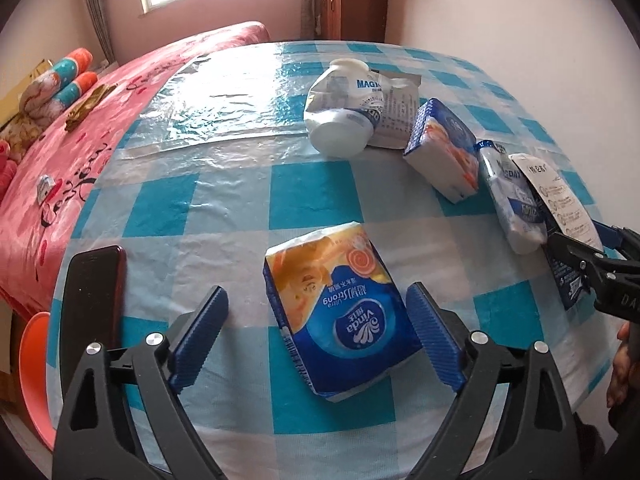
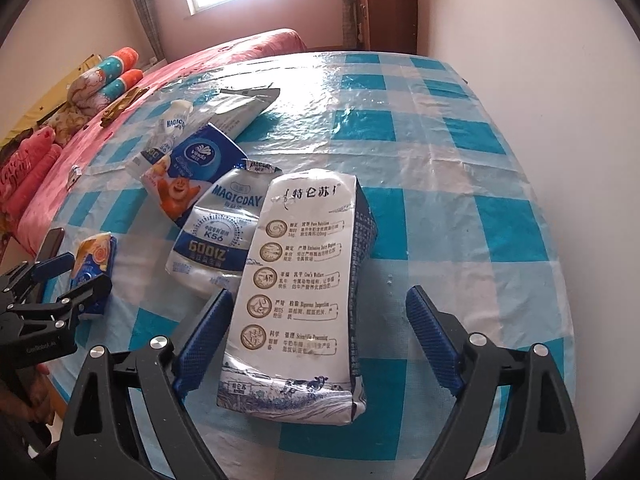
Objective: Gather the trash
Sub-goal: 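Grasp the Vinda tissue pack with the left gripper while the right gripper grasps the white milk carton, then carry both items to the orange bucket and open both grippers over it, then return both tools from the bucket to the table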
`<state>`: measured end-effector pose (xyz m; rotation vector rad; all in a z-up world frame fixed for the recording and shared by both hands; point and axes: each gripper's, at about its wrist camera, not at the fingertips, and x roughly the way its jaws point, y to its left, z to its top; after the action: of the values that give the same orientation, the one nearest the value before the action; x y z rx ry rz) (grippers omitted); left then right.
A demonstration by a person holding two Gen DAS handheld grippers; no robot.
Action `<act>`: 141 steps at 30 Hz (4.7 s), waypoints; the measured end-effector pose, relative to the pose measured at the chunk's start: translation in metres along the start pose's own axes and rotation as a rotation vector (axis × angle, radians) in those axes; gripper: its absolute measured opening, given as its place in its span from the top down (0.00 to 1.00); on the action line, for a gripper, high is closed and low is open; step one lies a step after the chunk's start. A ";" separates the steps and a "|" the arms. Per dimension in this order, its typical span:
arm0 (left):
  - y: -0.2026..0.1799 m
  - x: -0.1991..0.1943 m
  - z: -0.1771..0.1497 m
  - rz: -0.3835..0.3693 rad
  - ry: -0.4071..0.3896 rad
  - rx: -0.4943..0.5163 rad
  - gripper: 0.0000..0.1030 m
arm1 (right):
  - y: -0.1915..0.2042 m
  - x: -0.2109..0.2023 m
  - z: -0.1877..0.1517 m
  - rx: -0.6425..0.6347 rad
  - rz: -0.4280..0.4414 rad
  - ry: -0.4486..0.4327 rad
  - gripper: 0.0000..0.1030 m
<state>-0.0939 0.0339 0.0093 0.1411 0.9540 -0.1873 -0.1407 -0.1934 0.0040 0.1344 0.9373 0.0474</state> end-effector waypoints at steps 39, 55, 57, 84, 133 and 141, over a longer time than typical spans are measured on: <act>0.035 -0.041 -0.002 -0.150 -0.130 -0.100 0.64 | -0.001 -0.039 0.004 0.007 0.040 -0.110 0.46; 0.087 -0.074 -0.010 -0.125 -0.207 -0.188 0.64 | 0.067 -0.043 0.027 -0.065 0.262 -0.066 0.45; 0.097 -0.079 -0.013 -0.113 -0.221 -0.206 0.64 | 0.080 -0.042 0.029 -0.077 0.306 -0.049 0.45; 0.298 -0.118 -0.127 0.227 -0.221 -0.625 0.64 | 0.379 -0.051 0.035 -0.623 0.705 0.067 0.45; 0.316 -0.122 -0.142 0.267 -0.518 -0.555 0.15 | 0.375 -0.023 0.031 -0.498 0.582 -0.052 0.13; 0.295 -0.112 -0.123 0.202 -0.403 -0.474 0.15 | 0.352 -0.027 0.024 -0.468 0.554 -0.112 0.09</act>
<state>-0.1897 0.3569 0.0419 -0.2314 0.5560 0.1942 -0.1312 0.1500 0.0876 -0.0413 0.7335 0.7586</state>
